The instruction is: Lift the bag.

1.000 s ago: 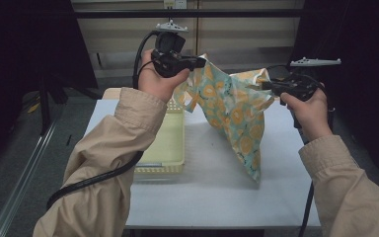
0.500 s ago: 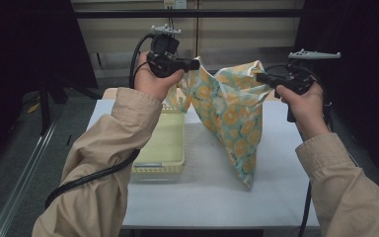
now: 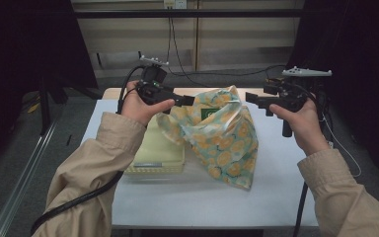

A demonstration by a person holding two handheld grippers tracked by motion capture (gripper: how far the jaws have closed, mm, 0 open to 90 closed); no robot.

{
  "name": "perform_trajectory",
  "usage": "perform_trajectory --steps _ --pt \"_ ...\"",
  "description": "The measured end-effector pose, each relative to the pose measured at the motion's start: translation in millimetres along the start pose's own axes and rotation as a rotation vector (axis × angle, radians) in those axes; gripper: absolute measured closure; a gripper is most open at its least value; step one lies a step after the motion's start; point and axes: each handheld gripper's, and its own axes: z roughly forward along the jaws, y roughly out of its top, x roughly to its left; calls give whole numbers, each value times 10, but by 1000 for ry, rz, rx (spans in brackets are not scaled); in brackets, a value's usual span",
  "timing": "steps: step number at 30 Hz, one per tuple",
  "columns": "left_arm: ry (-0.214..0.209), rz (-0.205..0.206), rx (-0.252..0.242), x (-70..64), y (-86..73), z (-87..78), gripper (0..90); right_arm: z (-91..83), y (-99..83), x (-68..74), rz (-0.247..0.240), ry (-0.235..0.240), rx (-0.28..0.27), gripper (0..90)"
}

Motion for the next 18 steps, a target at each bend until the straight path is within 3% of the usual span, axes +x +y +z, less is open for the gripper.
perform_trajectory --steps 6,18 --pt "-26 44 -16 65 -245 -170 51 -94 -227 -31 1 -4 12 138" --pt "-17 55 -43 151 -732 -369 55 -159 -703 30 -52 4 51 119"
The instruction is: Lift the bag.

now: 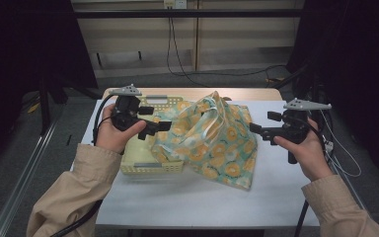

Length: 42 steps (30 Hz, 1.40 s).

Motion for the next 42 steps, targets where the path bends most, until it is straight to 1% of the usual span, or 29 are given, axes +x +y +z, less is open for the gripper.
perform_trajectory --steps 2,3,4,7,8,10,12,13,15,19,22,23,24,26,27,28,30,32,35,37,40,42 --pt "4 -5 0 6 -79 -25 56 -10 -71 19 1 6 -4 119" --pt "10 -5 -4 5 -118 -41 56 -16 -111 29 1 12 -3 119" --pt "15 -2 1 4 -153 -59 56 -20 -151 37 -1 12 0 119" --pt "24 6 3 -4 -260 -109 60 -40 -265 62 -22 -6 12 109" --pt "19 3 -3 -7 -299 -127 60 -45 -306 68 -18 -2 10 109" --pt "25 5 -7 -9 -375 -164 61 -57 -385 81 -18 -1 13 109" --pt "23 5 -19 -11 -449 -193 61 -73 -450 97 -39 -14 26 108" --pt "23 7 -12 -12 -482 -204 61 -83 -478 102 -42 -16 26 108" --pt "40 14 -7 -21 -545 -226 61 -100 -527 113 -34 -15 27 103" --pt "43 10 -13 -35 -651 -276 60 -128 -633 153 -56 -22 35 100" --pt "62 15 -14 -31 -723 -300 60 -132 -726 167 -55 -17 46 100" --pt "63 9 -14 -28 -752 -306 60 -134 -752 170 -60 -19 47 100" --pt "60 7 -12 -22 -779 -318 60 -135 -776 175 -59 -18 47 100" --pt "79 11 -15 -12 -833 -355 61 -142 -824 182 -57 -15 45 100" --pt "76 4 -18 -9 -860 -372 60 -144 -849 184 -57 -15 48 100" --pt "84 -2 -24 -4 -888 -389 60 -147 -872 185 -61 -18 49 100" --pt "85 -6 -23 1 -943 -423 55 -148 -908 185 -51 -18 52 100" --pt "94 -8 -10 5 -1001 -451 55 -156 -932 181 -54 -18 50 100" --pt "104 -16 -13 25 -1094 -495 55 -164 -968 179 -50 -20 51 103" --pt "116 -22 -15 29 -1155 -528 55 -165 -992 182 -57 -27 55 103" --pt "118 -35 -21 45 -1242 -568 55 -169 -1026 193 -61 -24 53 105" --pt "130 -41 -21 51 -1300 -592 55 -169 -1050 194 -61 -25 56 105"
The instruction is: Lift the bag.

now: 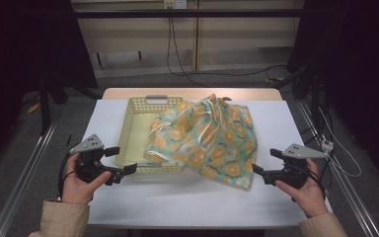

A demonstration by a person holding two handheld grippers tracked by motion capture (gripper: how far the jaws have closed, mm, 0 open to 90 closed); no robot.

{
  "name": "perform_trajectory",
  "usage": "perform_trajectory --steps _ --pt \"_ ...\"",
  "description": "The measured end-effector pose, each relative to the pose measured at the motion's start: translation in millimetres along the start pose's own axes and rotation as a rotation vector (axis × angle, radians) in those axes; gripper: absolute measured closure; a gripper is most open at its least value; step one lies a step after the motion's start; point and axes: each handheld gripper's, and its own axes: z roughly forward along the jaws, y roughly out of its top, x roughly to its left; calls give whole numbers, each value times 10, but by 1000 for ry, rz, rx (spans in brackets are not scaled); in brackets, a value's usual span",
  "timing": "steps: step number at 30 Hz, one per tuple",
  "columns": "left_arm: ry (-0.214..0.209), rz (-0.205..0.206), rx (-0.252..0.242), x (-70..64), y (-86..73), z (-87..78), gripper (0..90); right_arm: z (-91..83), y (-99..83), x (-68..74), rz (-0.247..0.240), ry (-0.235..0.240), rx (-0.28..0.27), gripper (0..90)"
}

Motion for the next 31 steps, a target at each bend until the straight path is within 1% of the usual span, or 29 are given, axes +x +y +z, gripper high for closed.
perform_trajectory --steps 1,5,7,11,12,13,15,17,18,20,23,24,27,28,31 --pt "9 2 2 9 -24 -21 55 2 -13 1 1 -1 0 105" --pt "23 -13 -18 43 -114 -77 55 14 -64 1 6 -6 7 105" --pt "30 -13 -7 53 -164 -91 55 23 -88 3 11 -6 10 105" --pt "36 -30 -6 72 -286 -92 55 33 -129 19 8 -5 11 106" --pt "38 -27 4 73 -314 -92 55 34 -140 24 6 -5 14 106" --pt "40 -25 6 73 -347 -89 55 37 -152 30 10 -5 14 106" --pt "43 -33 3 77 -409 -85 55 42 -179 35 7 -4 18 106" --pt "42 -43 -8 90 -475 -67 57 50 -207 45 4 -3 24 105" --pt "43 -44 -5 94 -506 -48 56 56 -224 49 5 -3 27 105" --pt "47 -34 7 98 -562 -10 56 72 -256 56 7 -3 32 103" --pt "37 -33 17 102 -634 41 57 92 -306 63 14 0 35 103" --pt "43 -29 14 106 -652 49 57 95 -320 66 12 -2 39 103" --pt "36 -39 2 123 -685 75 57 106 -350 76 19 4 42 103" --pt "37 -35 9 131 -691 83 55 109 -356 75 18 5 44 103" --pt "34 -47 14 151 -722 122 54 129 -375 81 27 2 53 95"
